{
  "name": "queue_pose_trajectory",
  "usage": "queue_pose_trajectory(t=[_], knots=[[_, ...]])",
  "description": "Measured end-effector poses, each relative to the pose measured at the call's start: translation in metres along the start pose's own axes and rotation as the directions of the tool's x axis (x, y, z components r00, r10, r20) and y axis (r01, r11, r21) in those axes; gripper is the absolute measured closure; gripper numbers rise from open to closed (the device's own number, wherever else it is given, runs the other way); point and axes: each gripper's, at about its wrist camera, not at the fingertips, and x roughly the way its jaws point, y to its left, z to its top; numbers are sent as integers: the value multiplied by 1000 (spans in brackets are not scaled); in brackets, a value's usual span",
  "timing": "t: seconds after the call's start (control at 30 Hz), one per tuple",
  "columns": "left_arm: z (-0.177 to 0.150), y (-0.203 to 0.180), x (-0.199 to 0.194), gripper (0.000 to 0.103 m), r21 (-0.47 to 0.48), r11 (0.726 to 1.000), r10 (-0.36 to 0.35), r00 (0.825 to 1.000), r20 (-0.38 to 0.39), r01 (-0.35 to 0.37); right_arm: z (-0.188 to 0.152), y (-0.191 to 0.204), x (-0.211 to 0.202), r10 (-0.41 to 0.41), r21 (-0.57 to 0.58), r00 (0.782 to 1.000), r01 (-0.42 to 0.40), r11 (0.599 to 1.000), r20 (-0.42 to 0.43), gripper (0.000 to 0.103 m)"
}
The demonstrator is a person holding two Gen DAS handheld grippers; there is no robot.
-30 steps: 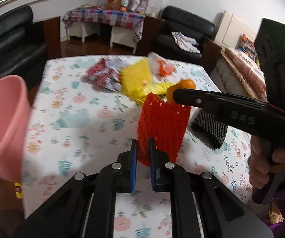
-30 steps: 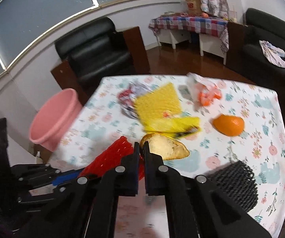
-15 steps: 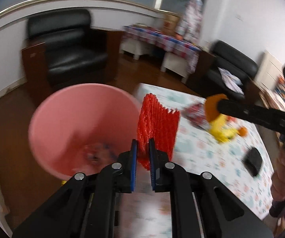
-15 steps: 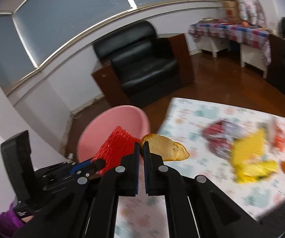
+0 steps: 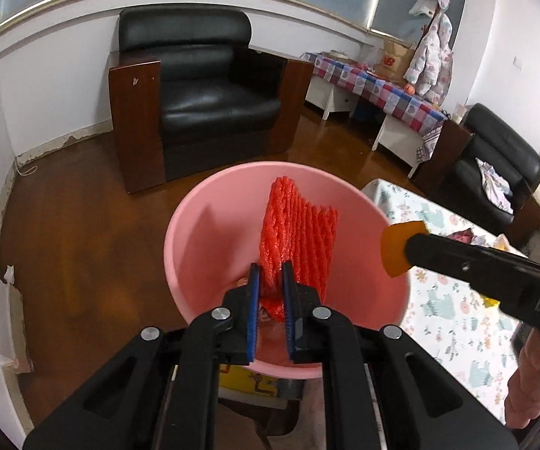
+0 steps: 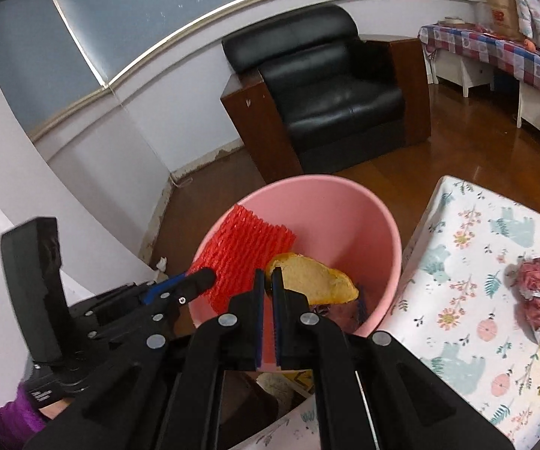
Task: Collect trash
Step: 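Carry the net and crisp over the pink bin and open both tools, then move both tools back over the table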
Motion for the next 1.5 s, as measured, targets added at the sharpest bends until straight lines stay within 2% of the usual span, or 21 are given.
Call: queue_pose_trajectory(t=[0.4,0.47,0.53,0.6,0.7,0.83,1.17,1.5], knots=[[-2,5,14,92,-4,1000,16,1000,-17,-16,-5,6,31,-28,-27,999,27,999,-34,99],[-2,5,14,92,-6,1000,27,999,-19,-27,-5,8,33,-38,-16,999,38,999,-34,94],[-1,5,16,91,-10,1000,27,999,-18,-27,-6,6,34,-45,-12,998,44,999,-39,82],[-1,6,17,83,-11,999,32,999,-19,-32,-7,3,33,-47,-9,998,47,999,-29,74],[0,6,16,68,-14,1000,27,1000,-11,-28,-7,0,31,-45,-3,999,45,999,-21,73],[1,5,14,64,-19,1000,15,1000,-3,-15,-6,-2,28,-43,-4,999,43,999,-16,72],[0,-11,8,64,4,999,-33,999,-4,33,-22,-10,-5,-105,-6,994,105,994,33,70],[-7,-59,2,64,95,989,-111,994,1,111,-59,-40,-58,-222,34,973,220,975,65,68]])
